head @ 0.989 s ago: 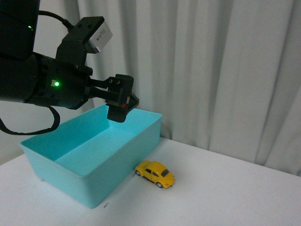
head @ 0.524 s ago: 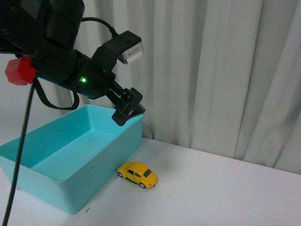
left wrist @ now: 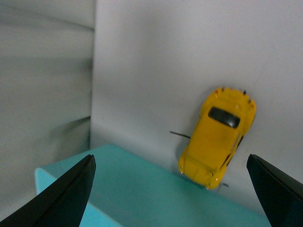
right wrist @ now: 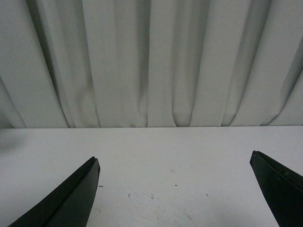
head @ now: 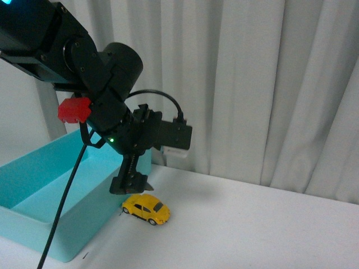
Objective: Wind up and store yellow beetle toy
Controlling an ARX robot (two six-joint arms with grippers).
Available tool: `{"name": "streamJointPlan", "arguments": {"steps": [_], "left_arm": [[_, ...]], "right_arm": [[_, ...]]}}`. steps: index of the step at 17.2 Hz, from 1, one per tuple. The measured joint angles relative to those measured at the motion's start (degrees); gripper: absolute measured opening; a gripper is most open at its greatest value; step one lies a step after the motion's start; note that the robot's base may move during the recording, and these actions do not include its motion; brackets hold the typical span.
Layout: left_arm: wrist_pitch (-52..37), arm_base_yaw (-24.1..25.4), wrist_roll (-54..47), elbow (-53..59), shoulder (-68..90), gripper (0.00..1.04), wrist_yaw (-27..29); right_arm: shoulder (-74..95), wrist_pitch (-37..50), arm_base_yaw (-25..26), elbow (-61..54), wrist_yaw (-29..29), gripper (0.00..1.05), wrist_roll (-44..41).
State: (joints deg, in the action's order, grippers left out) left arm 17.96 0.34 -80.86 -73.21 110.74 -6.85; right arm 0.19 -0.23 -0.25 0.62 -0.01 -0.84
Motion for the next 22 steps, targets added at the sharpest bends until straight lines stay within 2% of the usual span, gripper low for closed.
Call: {"name": "streamJointPlan", "arguments": {"steps": [2,5,10,15,16,20,21,22], "left_arm": [[1.8,0.7,-8.6,-1.6,3.6,0.98,4.3],[5.7,0.8,-14.2,-4.8,7.9,0.98,6.3],[8.2,-0.7,-15.8,-9.1,12.3,0.98,7.6],[9.9,-0.4,-13.1,-11.4,16.5,0.98,9.7],[10.0,-0.4,-12.9,-11.7,17.1,0.93,9.6],[10.6,-1.0,-12.3,-12.6,17.8,0.46,9.7],[10.8,-1.1,-12.2,-13.0,17.8,0.41,9.6],[10.8,-1.1,-12.5,-13.1,17.8,0.40,9.6]], "right_arm": [[0.0,0.0,0.0,0.0,0.0,0.98,0.0],[0.0,0.0,0.0,0.0,0.0,0.98,0.0],[0.0,0.0,0.0,0.0,0.0,0.98,0.0],[0.0,0.0,0.0,0.0,0.0,0.98,0.0],[0.0,0.0,0.0,0.0,0.0,0.98,0.0],[0.0,0.0,0.0,0.0,0.0,0.98,0.0],[0.0,0.0,0.0,0.0,0.0,0.98,0.0],[0.0,0.0,0.0,0.0,0.0,0.98,0.0]]}}
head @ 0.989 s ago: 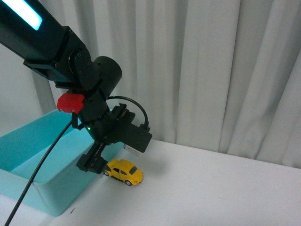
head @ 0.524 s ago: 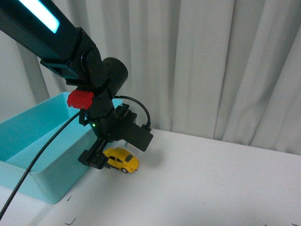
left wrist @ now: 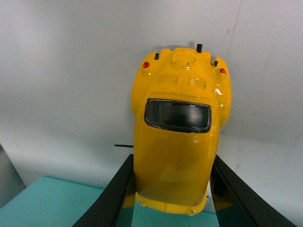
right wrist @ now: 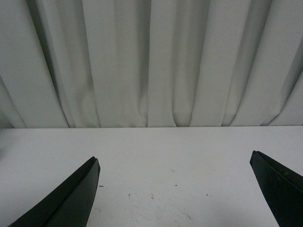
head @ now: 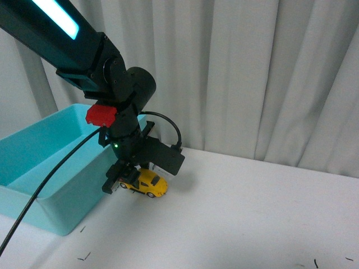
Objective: Wind up and store yellow beetle toy
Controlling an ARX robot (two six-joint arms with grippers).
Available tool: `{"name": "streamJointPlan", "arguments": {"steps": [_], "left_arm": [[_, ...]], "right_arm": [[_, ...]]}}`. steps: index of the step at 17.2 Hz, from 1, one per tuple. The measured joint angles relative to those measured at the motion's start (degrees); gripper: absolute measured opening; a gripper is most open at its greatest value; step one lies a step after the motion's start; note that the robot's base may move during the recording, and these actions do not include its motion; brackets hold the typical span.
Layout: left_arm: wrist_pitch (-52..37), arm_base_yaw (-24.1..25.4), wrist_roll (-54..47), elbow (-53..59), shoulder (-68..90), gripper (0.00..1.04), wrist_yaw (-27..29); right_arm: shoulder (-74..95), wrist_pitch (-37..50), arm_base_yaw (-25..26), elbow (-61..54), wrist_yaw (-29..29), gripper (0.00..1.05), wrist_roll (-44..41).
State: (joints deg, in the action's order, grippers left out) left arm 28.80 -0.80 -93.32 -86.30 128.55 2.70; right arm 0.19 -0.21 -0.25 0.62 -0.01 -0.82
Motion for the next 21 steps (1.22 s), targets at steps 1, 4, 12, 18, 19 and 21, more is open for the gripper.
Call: {"name": "streamJointPlan", "arguments": {"steps": [1,4,12,18,19,21], "left_arm": [[0.7,-0.2,-0.1,-0.3,0.0,0.39,-0.4],[2.8,-0.3,0.7,-0.6,-0.2,0.39,-2.1],[11.1,2.6,21.7,-6.3,-13.4,0.38,-25.6],[13.3,17.4,42.0,-15.3,-14.2,0.38,-20.3],[13.2,18.7,43.7,-15.5,-13.3,0.38,-17.1],[13.4,21.3,49.4,-16.9,-10.1,0.38,-9.9]], "right_arm": [[0.0,0.0,0.0,0.0,0.0,0.98,0.0],[0.0,0.0,0.0,0.0,0.0,0.98,0.0],[0.0,0.0,0.0,0.0,0.0,0.98,0.0],[0.0,0.0,0.0,0.0,0.0,0.98,0.0],[0.0,0.0,0.0,0.0,0.0,0.98,0.0],[0.0,0.0,0.0,0.0,0.0,0.98,0.0]]}}
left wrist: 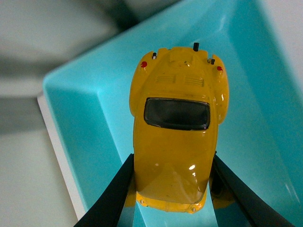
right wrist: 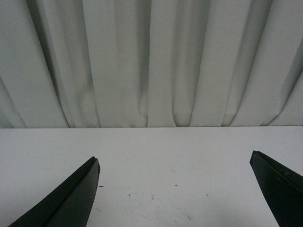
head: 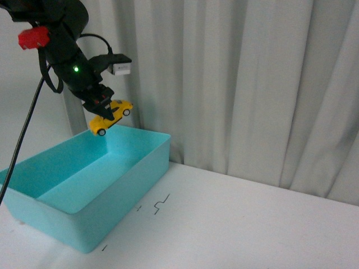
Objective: Wind up and store yellow beetle toy
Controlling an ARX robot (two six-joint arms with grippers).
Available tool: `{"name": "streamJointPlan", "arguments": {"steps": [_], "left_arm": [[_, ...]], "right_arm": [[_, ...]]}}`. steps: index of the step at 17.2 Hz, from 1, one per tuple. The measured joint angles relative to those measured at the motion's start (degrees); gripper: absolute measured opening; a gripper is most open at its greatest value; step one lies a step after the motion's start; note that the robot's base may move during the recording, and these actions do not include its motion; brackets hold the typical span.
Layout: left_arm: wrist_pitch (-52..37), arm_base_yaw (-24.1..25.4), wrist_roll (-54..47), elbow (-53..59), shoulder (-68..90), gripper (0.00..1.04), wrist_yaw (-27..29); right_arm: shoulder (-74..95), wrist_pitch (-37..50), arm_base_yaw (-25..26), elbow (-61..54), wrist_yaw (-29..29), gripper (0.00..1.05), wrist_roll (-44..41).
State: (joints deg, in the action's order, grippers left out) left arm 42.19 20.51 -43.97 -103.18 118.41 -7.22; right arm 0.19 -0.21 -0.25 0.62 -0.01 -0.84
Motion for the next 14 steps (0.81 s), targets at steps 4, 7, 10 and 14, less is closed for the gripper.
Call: {"name": "streamJointPlan", "arguments": {"steps": [4,7,10,14], "left_arm": [[0.7,2.3,12.7,0.1,3.4,0.38,8.8],[-3.3,1.5,17.1,3.4,4.3,0.38,8.6],[-6.3,0.2,17.1,7.2,6.0,0.38,9.3],[-10.6,-0.2,17.2,9.7,9.1,0.38,11.5]], "right_arm": [[0.0,0.0,0.0,0.0,0.0,0.98,0.0],[0.0,0.0,0.0,0.0,0.0,0.98,0.0],[0.0,0.0,0.0,0.0,0.0,0.98,0.0],[0.0,0.0,0.0,0.0,0.0,0.98,0.0]]}}
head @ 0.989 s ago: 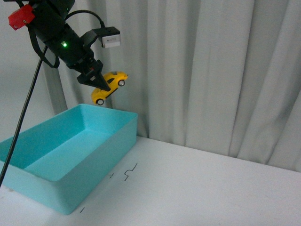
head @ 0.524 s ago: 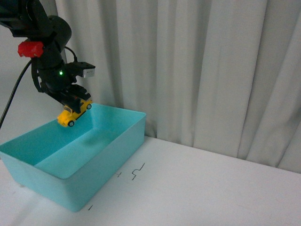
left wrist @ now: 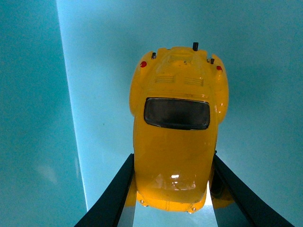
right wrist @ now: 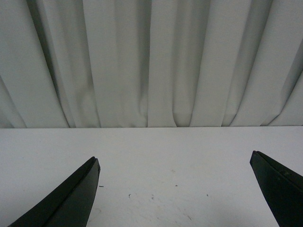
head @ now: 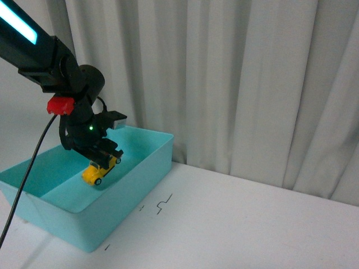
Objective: Wind up and store yellow beetle toy
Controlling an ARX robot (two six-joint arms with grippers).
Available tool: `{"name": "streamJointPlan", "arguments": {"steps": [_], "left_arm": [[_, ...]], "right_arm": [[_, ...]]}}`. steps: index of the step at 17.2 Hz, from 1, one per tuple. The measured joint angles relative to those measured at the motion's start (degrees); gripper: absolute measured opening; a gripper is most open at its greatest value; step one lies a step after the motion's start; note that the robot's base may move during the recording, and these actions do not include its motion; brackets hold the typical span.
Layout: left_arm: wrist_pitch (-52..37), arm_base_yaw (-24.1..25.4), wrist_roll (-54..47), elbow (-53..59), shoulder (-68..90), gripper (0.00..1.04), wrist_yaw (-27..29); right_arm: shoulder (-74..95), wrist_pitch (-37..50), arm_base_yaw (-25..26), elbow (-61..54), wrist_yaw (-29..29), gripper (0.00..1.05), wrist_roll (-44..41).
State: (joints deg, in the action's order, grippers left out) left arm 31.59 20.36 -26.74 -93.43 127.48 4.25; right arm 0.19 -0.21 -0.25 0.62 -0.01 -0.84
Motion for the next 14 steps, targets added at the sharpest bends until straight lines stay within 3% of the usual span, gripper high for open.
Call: {"name": "streamJointPlan", "arguments": {"steps": [8,12,14], "left_arm": [[-1.8,0.5,0.9,0.3,3.5,0.38,1.5],[-1.0,0.2,1.1,0.3,4.3,0.72,0.2],[-1.1,0.1,1.3,0.3,3.9,0.95,-2.0]], "right_arm": [[0.0,0.0,0.0,0.0,0.0,0.98,0.0],[0.0,0.0,0.0,0.0,0.0,0.98,0.0],[0.0,0.0,0.0,0.0,0.0,0.98,0.0]]}}
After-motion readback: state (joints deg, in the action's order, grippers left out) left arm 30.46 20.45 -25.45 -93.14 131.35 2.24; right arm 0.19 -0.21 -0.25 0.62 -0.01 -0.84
